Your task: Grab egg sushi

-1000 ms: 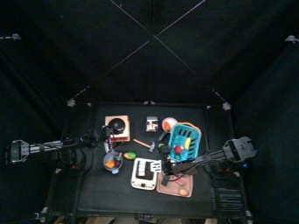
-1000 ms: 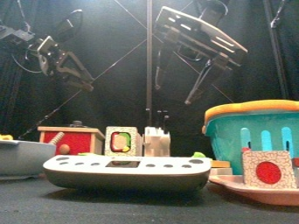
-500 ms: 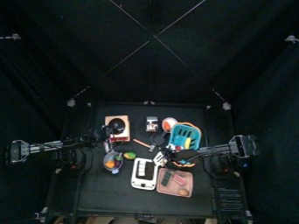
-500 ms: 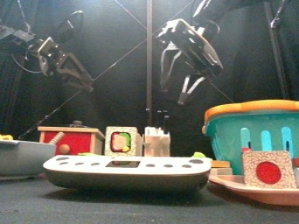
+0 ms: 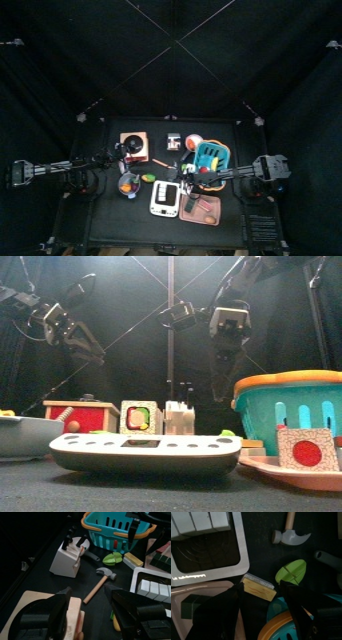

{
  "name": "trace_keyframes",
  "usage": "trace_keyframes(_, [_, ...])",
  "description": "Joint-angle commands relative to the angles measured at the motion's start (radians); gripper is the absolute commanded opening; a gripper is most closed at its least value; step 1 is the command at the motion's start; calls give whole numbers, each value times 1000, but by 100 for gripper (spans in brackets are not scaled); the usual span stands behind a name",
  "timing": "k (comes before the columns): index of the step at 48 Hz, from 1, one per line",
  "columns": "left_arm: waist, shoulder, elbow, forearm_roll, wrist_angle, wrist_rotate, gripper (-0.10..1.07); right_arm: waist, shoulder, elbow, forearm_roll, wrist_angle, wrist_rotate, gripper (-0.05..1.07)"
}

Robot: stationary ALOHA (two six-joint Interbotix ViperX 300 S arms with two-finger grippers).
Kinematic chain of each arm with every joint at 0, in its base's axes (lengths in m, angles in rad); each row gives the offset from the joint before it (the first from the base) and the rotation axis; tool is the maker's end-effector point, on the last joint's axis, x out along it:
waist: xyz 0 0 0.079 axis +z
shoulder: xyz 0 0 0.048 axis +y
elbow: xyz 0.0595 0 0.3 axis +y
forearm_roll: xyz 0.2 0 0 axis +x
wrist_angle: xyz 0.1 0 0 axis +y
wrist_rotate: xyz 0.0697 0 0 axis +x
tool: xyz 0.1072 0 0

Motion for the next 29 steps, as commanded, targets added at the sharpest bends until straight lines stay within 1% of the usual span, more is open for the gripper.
trace_keyframes(1, [-2, 0, -11, -2, -2, 2, 91, 6, -11, -26, 14, 15, -51, 94])
trace_keyframes(9, [0, 0, -12, -2, -2, 2, 91, 8, 5, -17, 74, 35, -106, 101])
trace_keyframes(16, [2, 0, -9, 2, 0, 2, 91, 8, 18, 2, 84, 54, -135, 102])
trace_keyframes(29, [3, -2, -5, -2, 37, 2, 91, 37, 106, -9, 11, 55, -192, 102])
